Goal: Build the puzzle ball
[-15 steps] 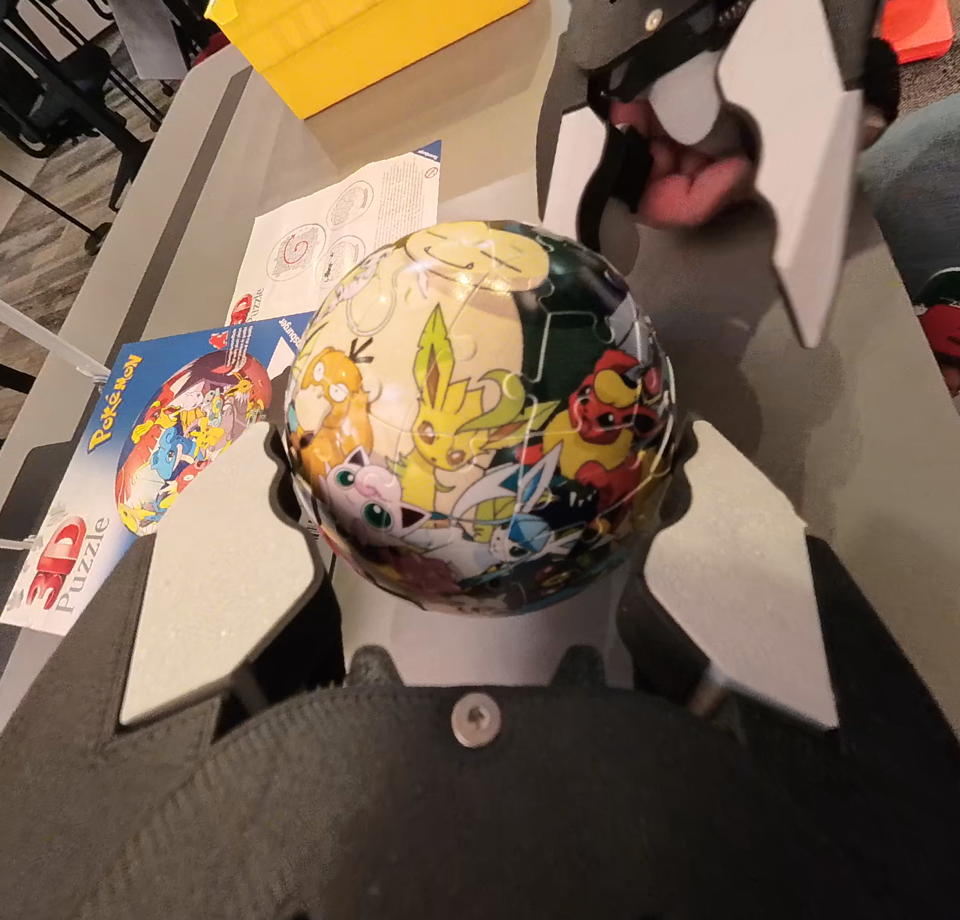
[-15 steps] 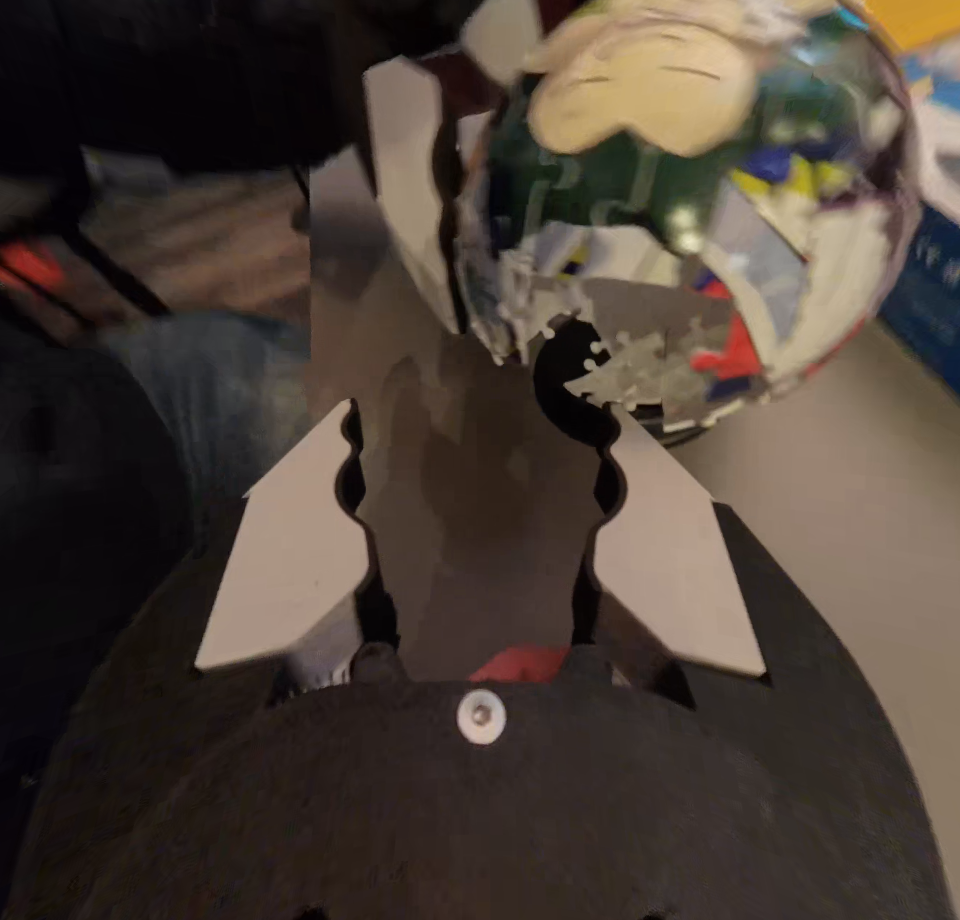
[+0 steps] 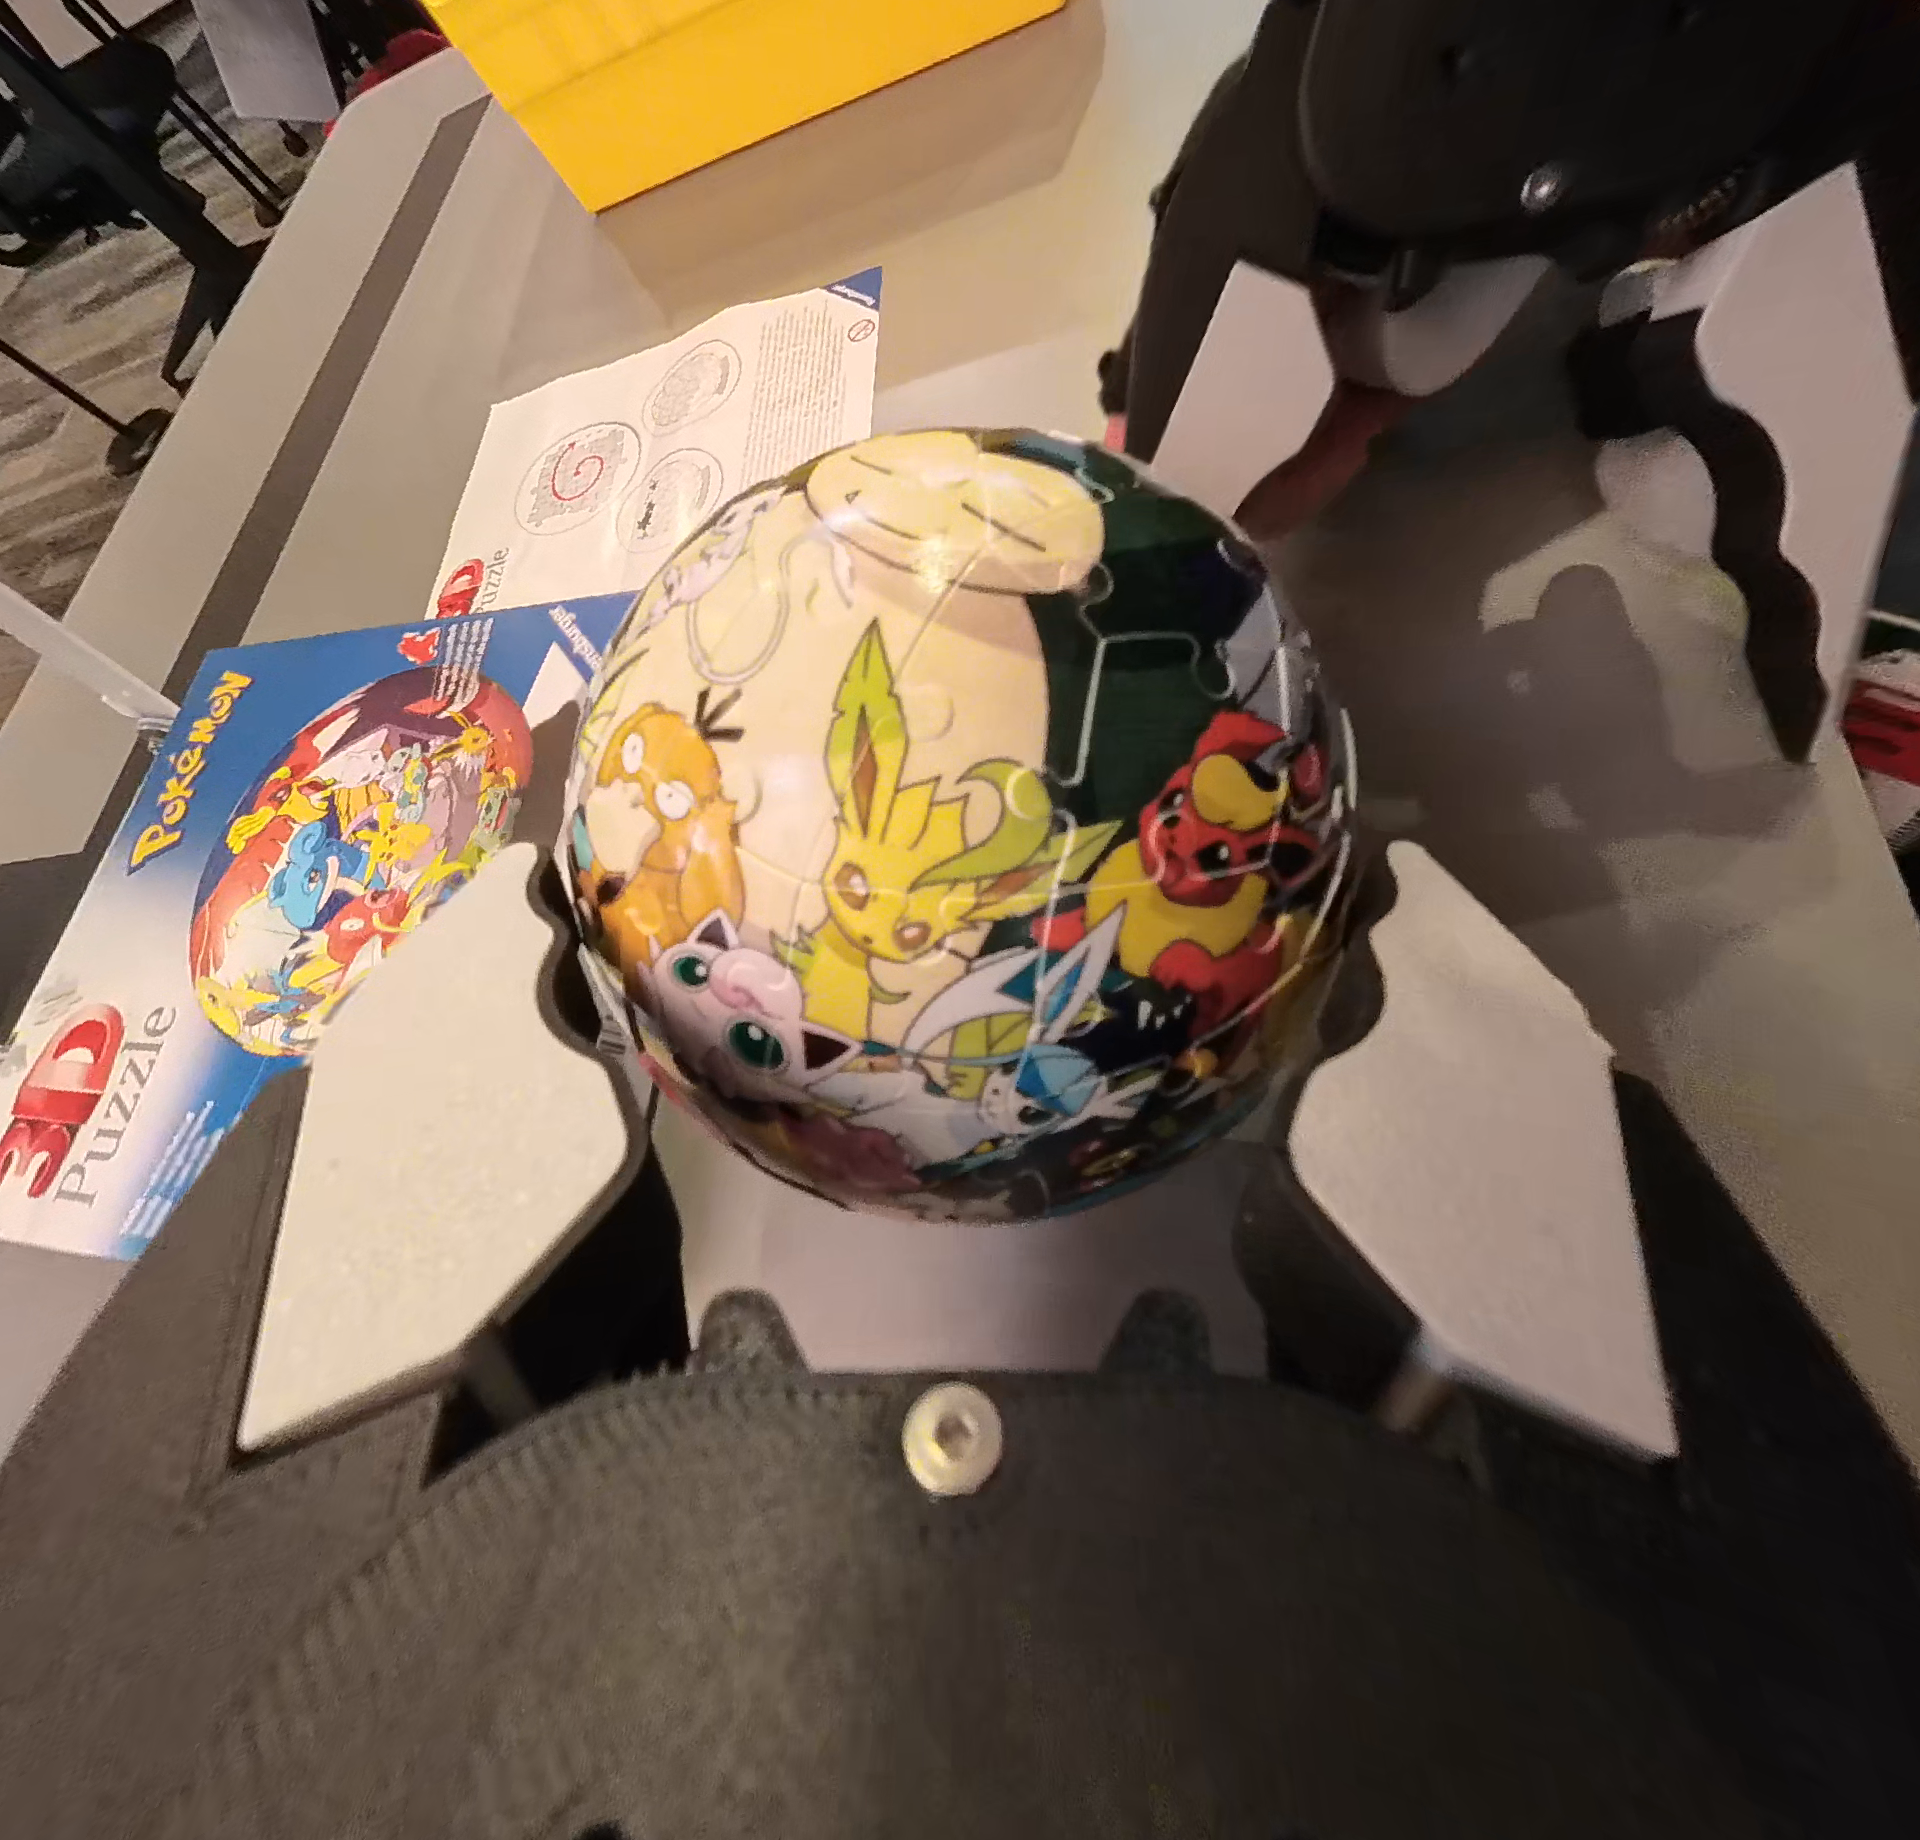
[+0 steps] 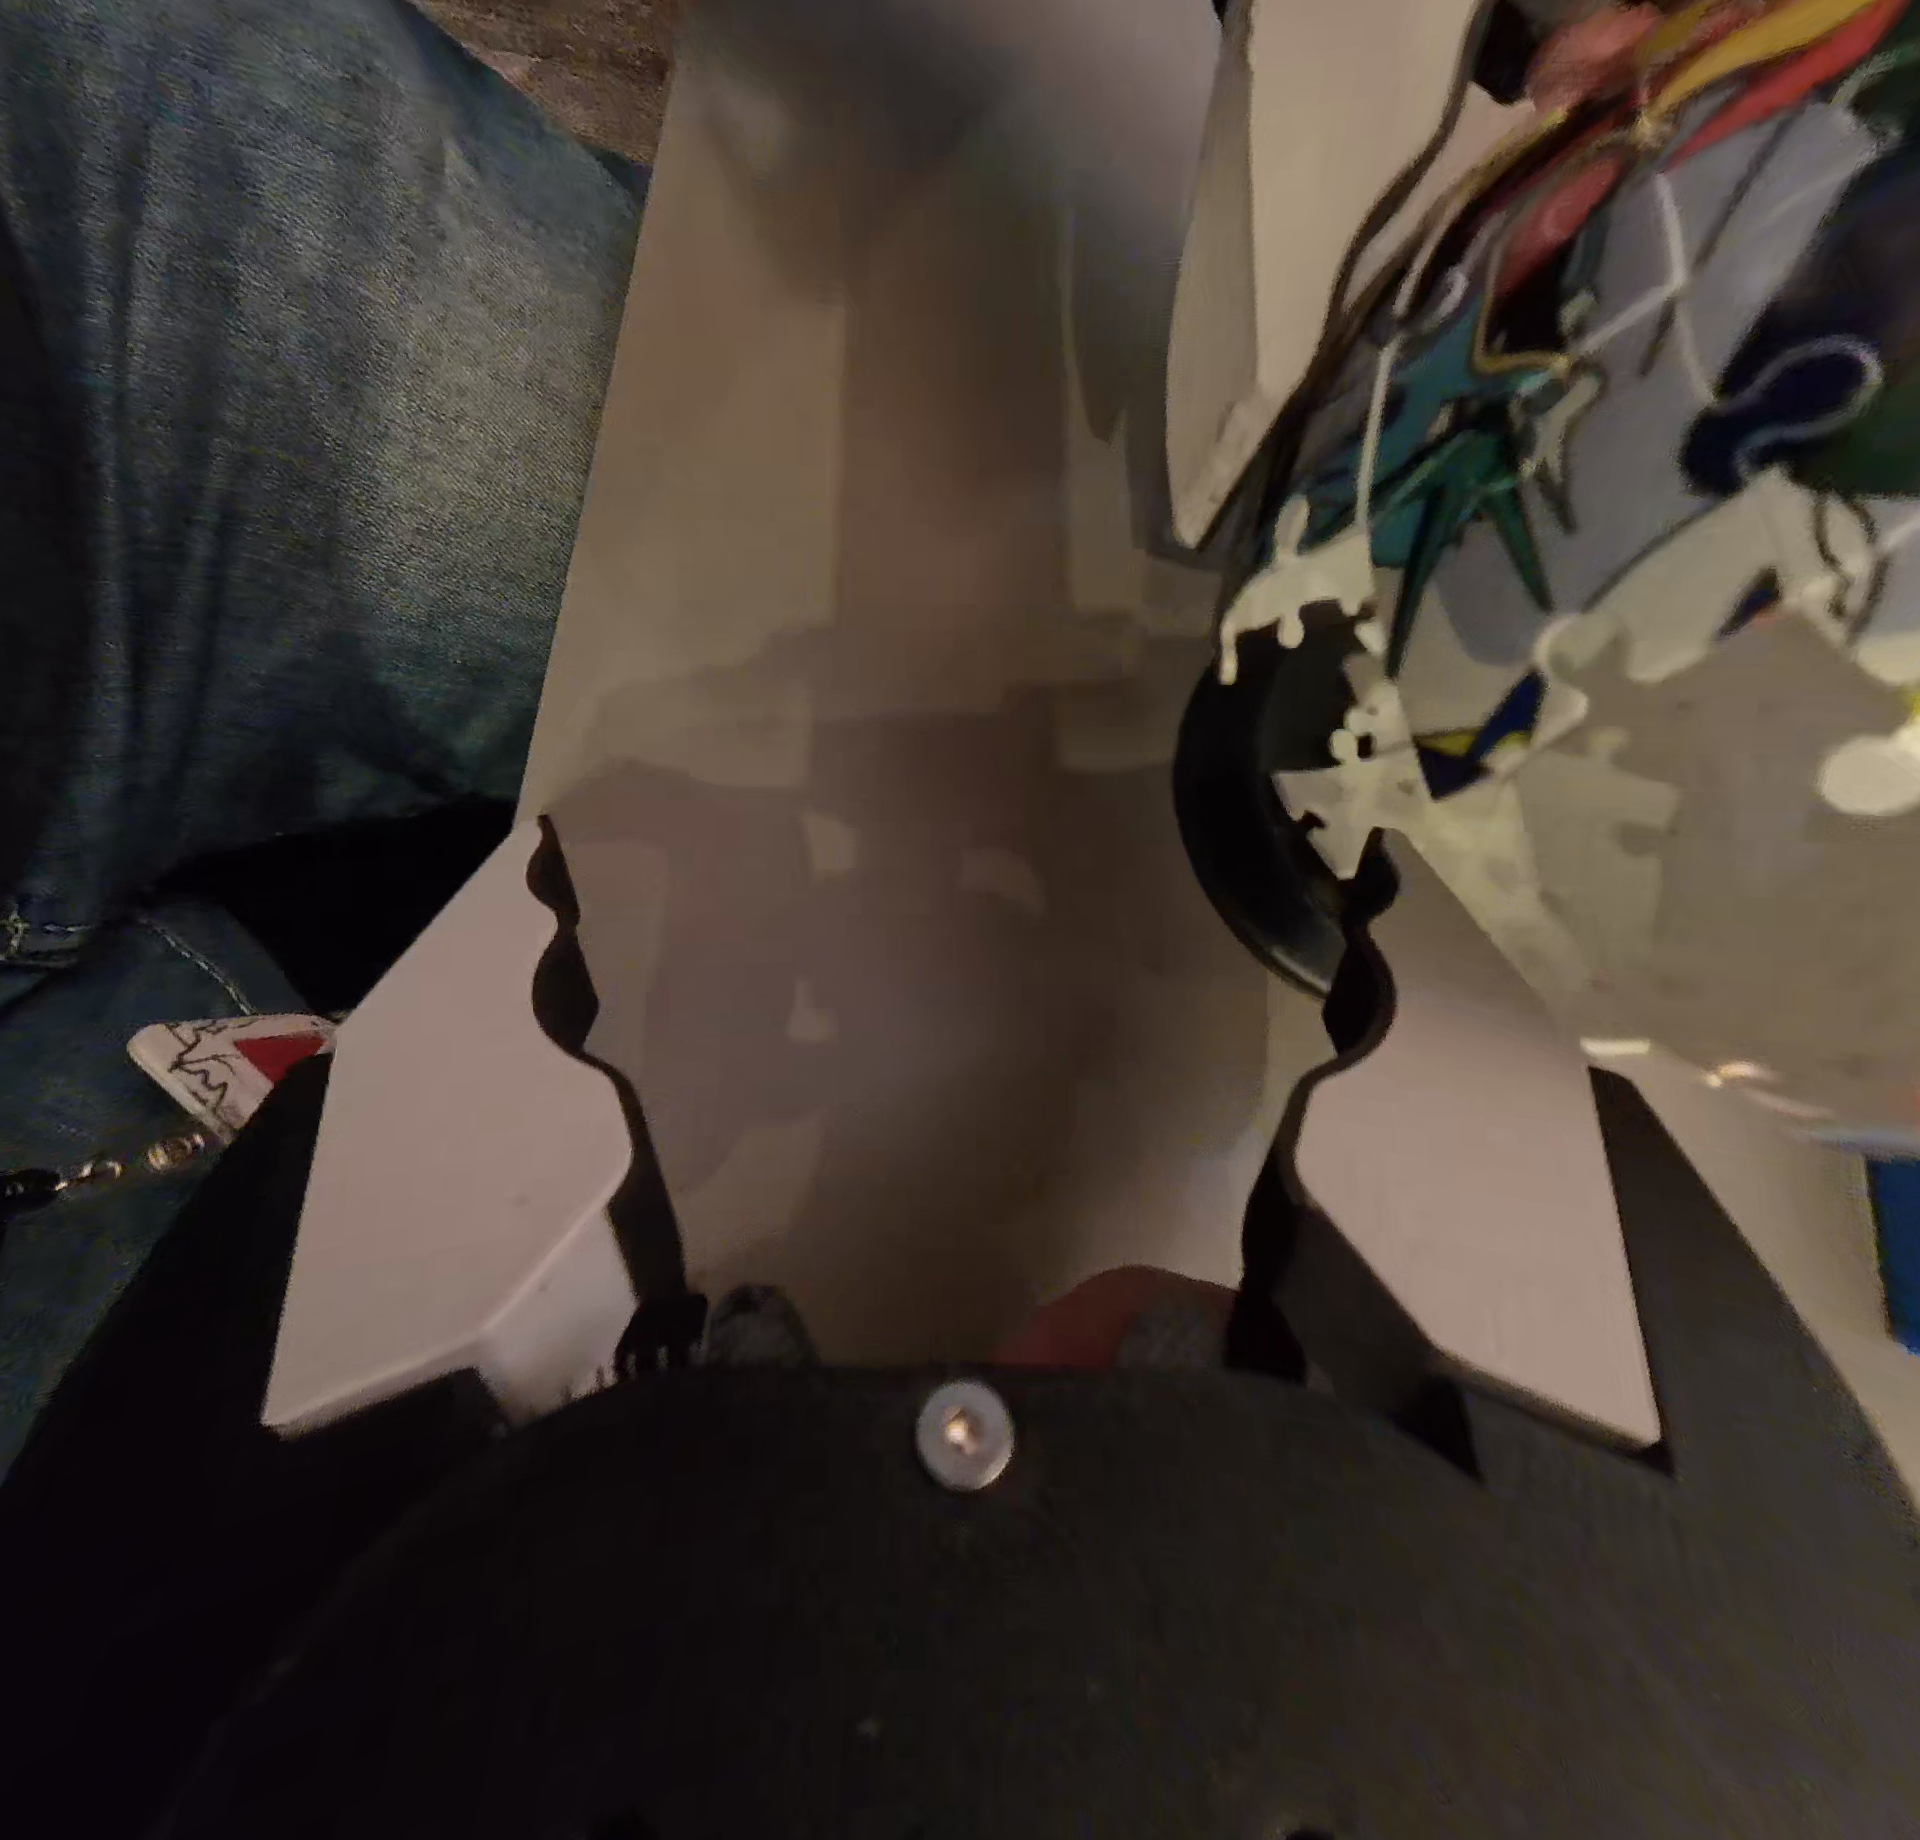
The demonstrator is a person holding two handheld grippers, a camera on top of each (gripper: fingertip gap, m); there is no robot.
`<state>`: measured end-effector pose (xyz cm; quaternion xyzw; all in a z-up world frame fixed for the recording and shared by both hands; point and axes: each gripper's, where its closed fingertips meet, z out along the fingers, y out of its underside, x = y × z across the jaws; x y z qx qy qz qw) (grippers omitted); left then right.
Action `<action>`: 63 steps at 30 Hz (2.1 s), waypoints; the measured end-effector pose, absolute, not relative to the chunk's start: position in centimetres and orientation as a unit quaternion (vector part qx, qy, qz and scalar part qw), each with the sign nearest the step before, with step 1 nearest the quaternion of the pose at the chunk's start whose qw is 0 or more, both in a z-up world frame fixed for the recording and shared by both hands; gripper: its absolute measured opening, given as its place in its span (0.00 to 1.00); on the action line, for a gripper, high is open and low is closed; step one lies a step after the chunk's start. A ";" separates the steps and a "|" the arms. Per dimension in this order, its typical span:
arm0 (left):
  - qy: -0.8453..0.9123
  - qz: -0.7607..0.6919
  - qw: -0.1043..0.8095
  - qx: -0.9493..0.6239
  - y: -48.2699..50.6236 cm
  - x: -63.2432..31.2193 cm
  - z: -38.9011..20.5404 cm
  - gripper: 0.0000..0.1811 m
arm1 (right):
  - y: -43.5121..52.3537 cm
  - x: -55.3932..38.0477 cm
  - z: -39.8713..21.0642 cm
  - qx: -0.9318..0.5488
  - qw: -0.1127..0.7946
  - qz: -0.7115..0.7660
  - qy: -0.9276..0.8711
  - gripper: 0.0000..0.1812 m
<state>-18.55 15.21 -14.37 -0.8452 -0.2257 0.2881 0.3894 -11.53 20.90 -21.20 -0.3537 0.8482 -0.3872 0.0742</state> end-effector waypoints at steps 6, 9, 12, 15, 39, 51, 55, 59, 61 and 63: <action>-0.228 0.285 0.393 -0.844 15.1 -18.4 -14.5 0.75 | 20.0 -11.2 -21.8 -0.343 0.086 -0.366 0.861 0.87; -0.226 0.285 0.395 -0.844 15.2 -18.4 -14.5 0.75 | 20.2 -11.3 -22.2 -0.335 0.101 -0.345 0.871 0.88; -0.221 0.286 0.391 -0.847 15.3 -18.4 -14.5 0.75 | 20.2 -10.9 -22.3 -0.345 0.106 -0.341 0.868 0.87; -0.218 0.288 0.388 -0.848 15.3 -18.3 -14.5 0.75 | 20.3 -10.7 -22.2 -0.354 0.108 -0.344 0.863 0.85; -0.207 0.293 0.376 -0.854 15.4 -18.1 -14.5 0.75 | 20.3 -10.6 -21.4 -0.360 0.111 -0.357 0.855 0.84; -0.207 0.288 0.380 -0.854 15.5 -18.0 -14.5 0.75 | 21.2 -10.2 -21.7 -0.401 0.125 -0.350 0.837 0.77; -0.207 0.287 0.381 -0.854 15.6 -18.0 -14.6 0.75 | 21.2 -10.6 -21.4 -0.402 0.127 -0.358 0.833 0.72; -0.206 0.288 0.380 -0.854 15.6 -18.0 -14.5 0.75 | 21.5 -10.6 -20.6 -0.392 0.124 -0.371 0.833 0.73; -0.207 0.288 0.380 -0.854 15.6 -18.0 -14.6 0.75 | 21.9 -10.3 -19.9 -0.385 0.129 -0.381 0.831 0.71; -0.207 0.288 0.380 -0.854 15.6 -18.0 -14.6 0.75 | 22.3 -9.8 -19.6 -0.383 0.130 -0.385 0.829 0.70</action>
